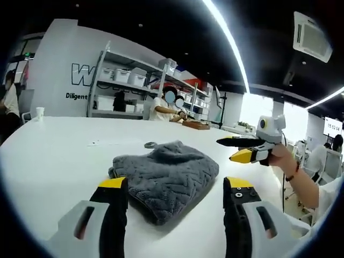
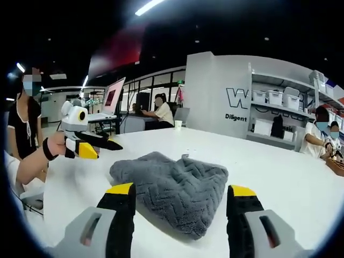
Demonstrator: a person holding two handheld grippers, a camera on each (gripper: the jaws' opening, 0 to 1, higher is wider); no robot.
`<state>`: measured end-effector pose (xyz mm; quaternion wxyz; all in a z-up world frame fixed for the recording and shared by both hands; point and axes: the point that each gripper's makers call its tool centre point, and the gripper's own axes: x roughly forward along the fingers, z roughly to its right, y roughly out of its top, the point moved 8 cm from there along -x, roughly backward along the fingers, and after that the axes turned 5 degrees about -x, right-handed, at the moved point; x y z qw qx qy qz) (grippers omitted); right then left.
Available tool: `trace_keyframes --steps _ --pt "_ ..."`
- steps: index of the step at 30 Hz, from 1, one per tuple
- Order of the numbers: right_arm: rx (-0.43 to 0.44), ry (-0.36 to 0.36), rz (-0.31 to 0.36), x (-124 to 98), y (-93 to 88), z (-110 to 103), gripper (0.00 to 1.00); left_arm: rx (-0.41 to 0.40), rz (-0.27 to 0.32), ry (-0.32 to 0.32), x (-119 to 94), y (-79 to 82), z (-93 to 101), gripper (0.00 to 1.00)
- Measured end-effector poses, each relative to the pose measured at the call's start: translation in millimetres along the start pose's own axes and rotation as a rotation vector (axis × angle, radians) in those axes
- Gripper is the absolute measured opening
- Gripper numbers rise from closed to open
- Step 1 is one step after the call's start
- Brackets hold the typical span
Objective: Open the folded towel by lifting each exposed corner and separating the folded layers until the towel lies flat within the target outline without major curled edges
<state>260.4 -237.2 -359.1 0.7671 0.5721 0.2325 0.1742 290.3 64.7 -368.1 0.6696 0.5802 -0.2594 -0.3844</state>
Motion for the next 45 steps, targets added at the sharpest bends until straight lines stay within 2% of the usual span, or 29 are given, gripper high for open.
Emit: trace_keyframes --steps 7,15,19,24,45 --pt "0.009 0.005 -0.007 5.1 -2.2 1.7 0.66 -0.005 -0.006 0.003 6.6 -2.7 0.5 0.7" --pt "0.013 -0.001 -0.012 6.2 -4.0 3.3 0.66 -0.004 0.017 0.014 7.0 0.1 -2.8 0.7" --pt "0.023 -0.002 -0.018 12.4 -6.3 4.1 0.67 -0.032 -0.01 0.027 15.2 -6.5 -14.9 0.7" --pt "0.031 0.0 -0.03 14.3 -8.9 -0.6 0.66 -0.028 -0.005 0.01 20.1 -4.8 -13.5 0.7" --pt "0.055 0.004 -0.04 23.1 -12.8 -4.7 0.61 -0.045 -0.034 0.036 31.9 -9.0 -24.6 0.69"
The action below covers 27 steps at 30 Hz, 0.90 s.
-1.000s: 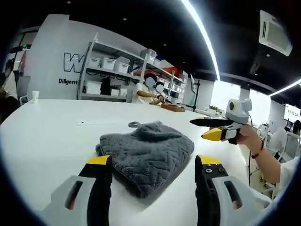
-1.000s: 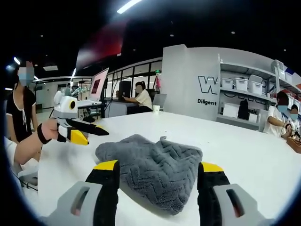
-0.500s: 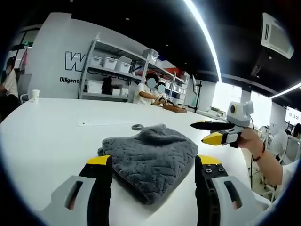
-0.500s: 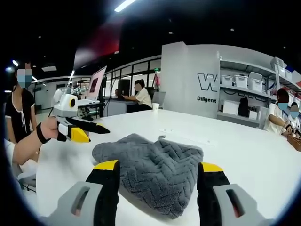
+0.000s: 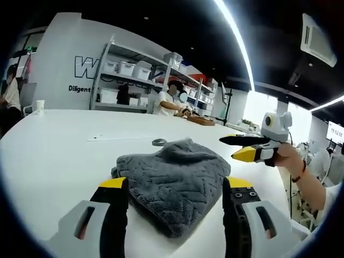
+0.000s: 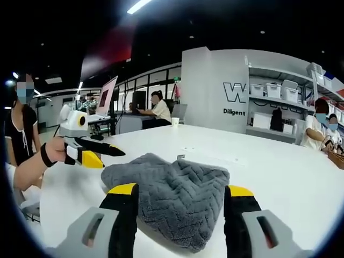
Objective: Open the folded towel by lifting each exposed corner and separating the folded layers until the towel lies flat within the target outline without major curled edges
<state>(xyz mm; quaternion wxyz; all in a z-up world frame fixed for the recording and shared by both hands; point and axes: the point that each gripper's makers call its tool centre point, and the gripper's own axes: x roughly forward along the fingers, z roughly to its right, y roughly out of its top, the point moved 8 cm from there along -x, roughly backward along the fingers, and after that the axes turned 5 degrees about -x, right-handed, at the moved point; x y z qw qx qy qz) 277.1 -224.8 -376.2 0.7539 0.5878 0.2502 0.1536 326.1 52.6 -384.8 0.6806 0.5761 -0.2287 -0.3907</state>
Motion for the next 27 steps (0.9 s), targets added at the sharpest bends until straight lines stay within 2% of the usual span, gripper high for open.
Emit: trace_keyframes --steps 6,7,13,21,27 --pt "0.011 -0.01 -0.008 1.3 -3.2 0.3 0.6 0.002 -0.008 0.001 1.8 -0.4 0.7 0.69" --pt "0.017 -0.006 -0.006 1.9 -3.7 -0.6 0.59 -0.036 -0.01 0.037 2.9 -1.3 -2.3 0.69" --pt "0.018 -0.012 -0.003 4.8 -3.1 -1.6 0.57 -0.041 0.011 0.028 5.2 -0.1 2.6 0.68" --pt "0.029 -0.019 -0.01 13.0 -1.3 17.9 0.56 -0.057 0.003 0.028 8.3 -2.7 3.5 0.67" --pt "0.035 -0.02 -0.018 19.7 -0.9 26.9 0.56 -0.061 -0.032 0.03 11.3 -11.6 4.9 0.67"
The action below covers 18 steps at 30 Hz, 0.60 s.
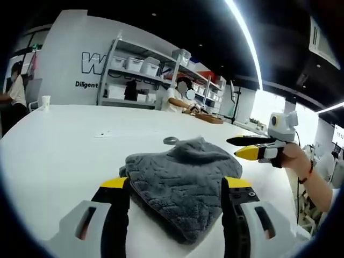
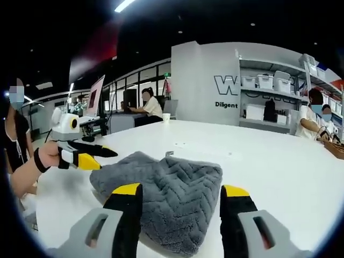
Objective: Open the folded towel by lifting each exposed corner and separating the folded layers until the towel lies flat within the target outline without major curled edges
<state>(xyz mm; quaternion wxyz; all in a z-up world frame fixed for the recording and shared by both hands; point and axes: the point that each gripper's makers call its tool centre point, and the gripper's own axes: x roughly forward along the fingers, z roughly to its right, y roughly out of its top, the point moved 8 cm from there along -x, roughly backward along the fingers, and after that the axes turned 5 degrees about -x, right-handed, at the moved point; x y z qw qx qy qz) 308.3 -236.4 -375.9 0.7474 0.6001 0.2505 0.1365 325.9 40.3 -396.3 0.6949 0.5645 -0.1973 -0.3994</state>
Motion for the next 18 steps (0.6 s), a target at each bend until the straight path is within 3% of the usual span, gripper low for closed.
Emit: trace_keyframes --steps 18 --pt "0.025 0.011 -0.008 23.7 10.7 14.2 0.55 -0.028 0.016 0.016 6.7 2.6 -2.5 0.65"
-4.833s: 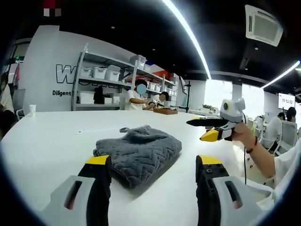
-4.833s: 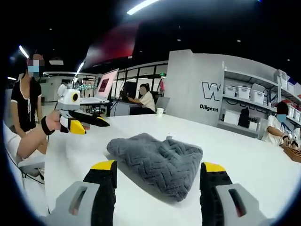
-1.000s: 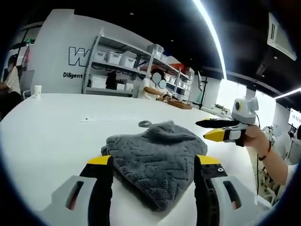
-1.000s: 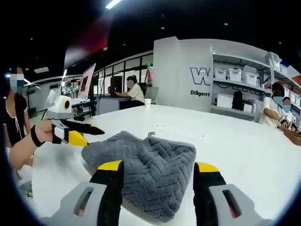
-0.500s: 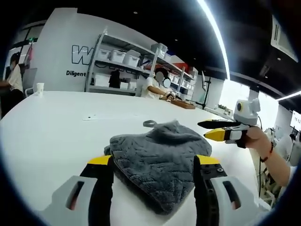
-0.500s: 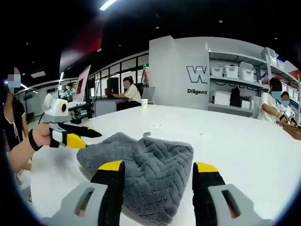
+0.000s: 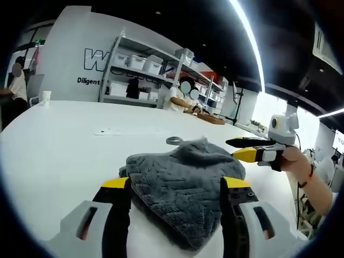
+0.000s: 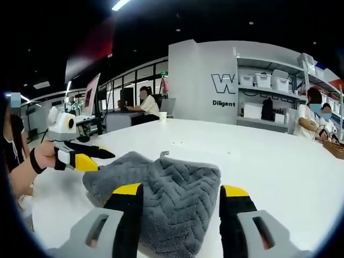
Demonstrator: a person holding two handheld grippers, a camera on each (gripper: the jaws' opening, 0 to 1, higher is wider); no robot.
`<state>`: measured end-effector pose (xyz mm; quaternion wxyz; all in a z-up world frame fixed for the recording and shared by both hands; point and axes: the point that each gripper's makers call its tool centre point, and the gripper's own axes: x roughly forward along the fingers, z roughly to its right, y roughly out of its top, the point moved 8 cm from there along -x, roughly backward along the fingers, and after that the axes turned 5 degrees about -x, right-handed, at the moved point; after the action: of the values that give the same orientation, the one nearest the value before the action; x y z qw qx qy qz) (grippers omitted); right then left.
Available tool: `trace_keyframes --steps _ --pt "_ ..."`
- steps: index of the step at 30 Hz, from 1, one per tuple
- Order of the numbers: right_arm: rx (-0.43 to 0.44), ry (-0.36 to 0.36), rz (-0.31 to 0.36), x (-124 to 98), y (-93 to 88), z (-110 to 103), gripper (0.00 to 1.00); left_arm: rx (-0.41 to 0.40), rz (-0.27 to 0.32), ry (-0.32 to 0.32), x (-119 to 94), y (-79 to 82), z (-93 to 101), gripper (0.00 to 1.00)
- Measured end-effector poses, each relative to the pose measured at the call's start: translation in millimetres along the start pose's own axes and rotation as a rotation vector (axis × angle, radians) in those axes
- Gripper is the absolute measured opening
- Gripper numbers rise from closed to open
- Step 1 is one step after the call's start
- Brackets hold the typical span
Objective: Open the folded towel by lifting each exposed corner and separating the folded layers until the towel lies flat within the target outline without major curled edges
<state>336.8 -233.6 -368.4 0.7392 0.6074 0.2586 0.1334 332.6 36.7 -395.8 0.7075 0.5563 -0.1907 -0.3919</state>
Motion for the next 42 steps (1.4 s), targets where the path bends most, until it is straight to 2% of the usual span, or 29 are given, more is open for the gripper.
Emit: trace_keyframes --steps 7,12,16,17,19,20,24,26,34,42 --pt "0.021 -0.015 -0.009 5.8 0.9 8.9 0.55 -0.012 -0.029 0.014 12.3 -3.3 -6.0 0.64" --pt "0.0 -0.032 -0.027 5.2 3.1 3.4 0.55 -0.004 -0.034 0.028 15.1 2.4 -10.7 0.64" --pt "0.02 -0.036 -0.025 5.8 3.8 5.1 0.55 -0.01 -0.042 0.029 17.4 2.5 -12.7 0.61" --pt "0.046 -0.036 -0.027 8.6 2.0 6.9 0.55 -0.014 -0.048 0.033 19.1 2.0 -13.3 0.59" --pt "0.04 -0.056 -0.061 11.1 -5.3 7.0 0.55 -0.025 -0.043 0.052 21.3 3.7 -18.3 0.57" --pt "0.071 -0.071 -0.045 11.1 -6.4 9.1 0.55 -0.029 -0.039 0.071 23.1 5.5 -21.4 0.57" --pt "0.078 -0.066 -0.054 15.2 -9.1 8.0 0.54 -0.029 -0.054 0.079 27.4 4.7 -26.1 0.57" --pt "0.075 -0.076 -0.069 19.8 -12.2 7.9 0.55 -0.068 -0.066 0.086 30.4 5.8 -30.9 0.57" --pt "0.084 -0.094 -0.072 27.0 -14.6 7.7 0.52 -0.065 -0.064 0.094 47.9 10.8 -42.4 0.56" --pt "0.089 -0.111 -0.075 28.5 -17.1 8.3 0.52 -0.05 -0.068 0.108 55.0 16.8 -47.1 0.55"
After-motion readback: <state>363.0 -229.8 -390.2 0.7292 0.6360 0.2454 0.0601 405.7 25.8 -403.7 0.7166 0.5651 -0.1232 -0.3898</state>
